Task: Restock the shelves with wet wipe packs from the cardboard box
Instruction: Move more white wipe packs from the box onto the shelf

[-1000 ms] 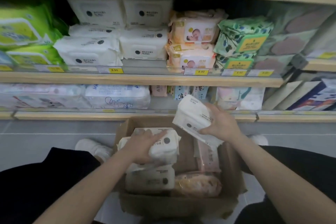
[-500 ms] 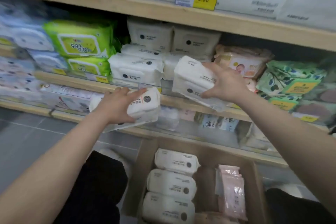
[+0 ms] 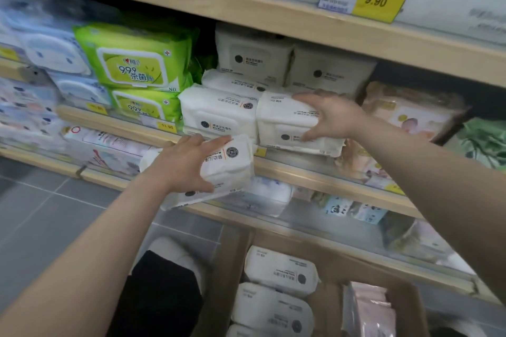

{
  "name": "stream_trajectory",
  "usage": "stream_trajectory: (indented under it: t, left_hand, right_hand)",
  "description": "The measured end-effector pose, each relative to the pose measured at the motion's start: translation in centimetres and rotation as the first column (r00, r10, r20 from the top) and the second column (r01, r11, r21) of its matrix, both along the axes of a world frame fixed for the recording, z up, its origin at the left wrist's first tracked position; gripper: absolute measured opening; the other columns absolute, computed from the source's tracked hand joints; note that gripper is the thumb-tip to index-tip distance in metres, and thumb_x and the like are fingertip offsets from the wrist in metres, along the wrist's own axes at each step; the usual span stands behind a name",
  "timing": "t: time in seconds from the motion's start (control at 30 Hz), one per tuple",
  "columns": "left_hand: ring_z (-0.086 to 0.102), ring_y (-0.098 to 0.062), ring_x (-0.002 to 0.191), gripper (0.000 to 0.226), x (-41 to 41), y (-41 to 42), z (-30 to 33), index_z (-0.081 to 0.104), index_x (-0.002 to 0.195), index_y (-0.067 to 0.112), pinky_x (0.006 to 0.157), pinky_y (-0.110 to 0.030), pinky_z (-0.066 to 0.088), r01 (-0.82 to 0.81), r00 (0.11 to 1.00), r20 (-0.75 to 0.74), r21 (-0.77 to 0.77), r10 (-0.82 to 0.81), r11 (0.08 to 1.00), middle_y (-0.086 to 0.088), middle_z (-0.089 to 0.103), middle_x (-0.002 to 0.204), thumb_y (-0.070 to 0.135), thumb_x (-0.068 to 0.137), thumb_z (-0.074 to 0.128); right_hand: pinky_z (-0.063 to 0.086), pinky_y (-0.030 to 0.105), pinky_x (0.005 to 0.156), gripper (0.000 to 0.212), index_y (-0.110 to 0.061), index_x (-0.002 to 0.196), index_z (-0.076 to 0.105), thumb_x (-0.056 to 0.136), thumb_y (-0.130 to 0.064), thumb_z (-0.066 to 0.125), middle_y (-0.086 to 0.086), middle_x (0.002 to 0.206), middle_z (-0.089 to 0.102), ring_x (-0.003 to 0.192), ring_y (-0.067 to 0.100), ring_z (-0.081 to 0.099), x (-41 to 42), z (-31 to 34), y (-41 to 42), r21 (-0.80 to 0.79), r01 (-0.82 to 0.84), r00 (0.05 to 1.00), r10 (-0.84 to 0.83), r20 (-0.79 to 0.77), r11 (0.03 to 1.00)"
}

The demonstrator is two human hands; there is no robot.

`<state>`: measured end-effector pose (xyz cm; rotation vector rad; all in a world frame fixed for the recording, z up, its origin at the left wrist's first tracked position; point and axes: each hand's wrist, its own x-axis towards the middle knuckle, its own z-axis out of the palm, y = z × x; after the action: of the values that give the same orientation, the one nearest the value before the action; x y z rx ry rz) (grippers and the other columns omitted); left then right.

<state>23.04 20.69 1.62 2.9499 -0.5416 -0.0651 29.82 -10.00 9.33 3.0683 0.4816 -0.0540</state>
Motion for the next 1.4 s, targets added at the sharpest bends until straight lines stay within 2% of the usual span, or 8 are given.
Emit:
stream_trajectory:
  t: [0.23,0.4,0.7,1.0,1.13,1.27,1.33,1.4]
  left_hand:
    - [0.040,-0.020,0.109,0.109,-0.5,-0.2,-0.1,-0.002,0.142,0.052,0.090,-0.041,0.040,-0.003,0.999,-0.046,-0.008,0.003,1.000,0.005,0.037,0.106,0.051,0.064,0.074]
    - [0.040,-0.019,0.105,0.109,-0.4,0.0,-0.5,-0.003,0.142,0.053,0.086,-0.037,0.039,0.000,0.999,-0.049,0.004,0.000,1.000,0.006,0.038,0.102,0.052,0.064,0.073]
    - [0.039,-0.019,0.112,0.109,0.6,-0.6,-0.6,-0.002,0.142,0.054,0.090,-0.039,0.040,0.023,0.999,-0.039,0.019,-0.022,1.000,0.006,0.040,0.111,0.053,0.063,0.073]
    - [0.039,-0.017,0.102,0.110,0.4,-1.2,-0.9,-0.004,0.141,0.054,0.087,-0.038,0.041,0.044,0.997,-0.062,0.032,-0.041,0.999,0.007,0.035,0.100,0.054,0.063,0.073]
    - [0.041,-0.018,0.106,0.110,0.4,-1.3,-0.9,-0.003,0.142,0.054,0.086,-0.037,0.041,0.043,0.997,-0.068,0.031,-0.041,0.999,0.008,0.036,0.102,0.053,0.062,0.073]
    - [0.040,-0.019,0.110,0.109,0.1,-2.0,-0.4,-0.002,0.142,0.053,0.088,-0.037,0.039,0.053,0.995,-0.087,0.038,-0.050,0.998,0.009,0.032,0.100,0.052,0.063,0.073]
    - [0.040,-0.019,0.112,0.109,-0.1,-2.4,-0.2,0.000,0.142,0.053,0.088,-0.036,0.038,0.067,0.994,-0.086,-0.002,-0.067,0.998,0.010,0.030,0.100,0.051,0.062,0.074]
    - [0.040,-0.018,0.114,0.108,-0.5,-2.9,0.0,0.005,0.142,0.054,0.088,-0.035,0.039,0.092,0.992,-0.079,-0.079,-0.098,0.993,0.011,0.033,0.102,0.051,0.059,0.075]
  right_hand:
    - [0.036,0.031,0.088,0.092,-0.038,0.147,0.021,0.072,-0.052,0.073,0.006,0.140,0.042,0.120,0.027,0.047,0.1,-2.7,-1.9,0.023,-0.007,0.999,0.008,-0.035,1.000]
    - [0.038,0.035,0.095,0.093,-0.038,0.147,0.021,0.071,-0.053,0.073,0.006,0.142,0.040,0.124,0.028,0.044,0.1,-2.8,-2.4,0.005,-0.005,1.000,0.005,-0.018,1.000]
    - [0.039,0.035,0.088,0.088,-0.042,0.145,0.025,0.071,-0.054,0.072,0.006,0.133,0.045,0.117,0.028,0.046,1.2,-0.9,-1.3,-0.054,-0.041,0.999,0.042,0.013,0.998]
    - [0.028,0.040,0.104,0.085,-0.037,0.148,0.017,0.079,-0.057,0.062,0.009,0.148,0.031,0.132,0.029,0.029,-1.1,-5.0,-3.6,-0.031,-0.029,0.995,0.031,0.093,0.999]
    - [0.006,0.044,0.116,0.086,-0.036,0.149,0.008,0.082,-0.058,0.056,0.007,0.157,0.012,0.144,0.027,0.007,-1.5,-6.3,-3.6,-0.042,0.032,0.995,-0.028,0.091,0.999]
    - [-0.005,0.045,0.117,0.089,-0.035,0.150,-0.002,0.083,-0.062,0.051,0.004,0.159,-0.006,0.146,0.024,-0.008,-1.8,-5.1,-2.7,-0.095,0.077,0.997,-0.076,0.013,0.992]
    - [-0.008,0.038,0.117,0.099,-0.031,0.151,0.002,0.077,-0.064,0.060,0.000,0.159,-0.008,0.145,0.019,-0.011,-3.4,-4.5,-1.6,0.081,-0.021,1.000,0.021,0.002,0.997]
    - [-0.006,0.028,0.116,0.111,-0.033,0.150,0.002,0.068,-0.058,0.074,-0.014,0.155,-0.004,0.142,0.005,-0.012,-6.2,-4.0,0.4,0.366,-0.100,0.985,0.144,-0.094,0.925]
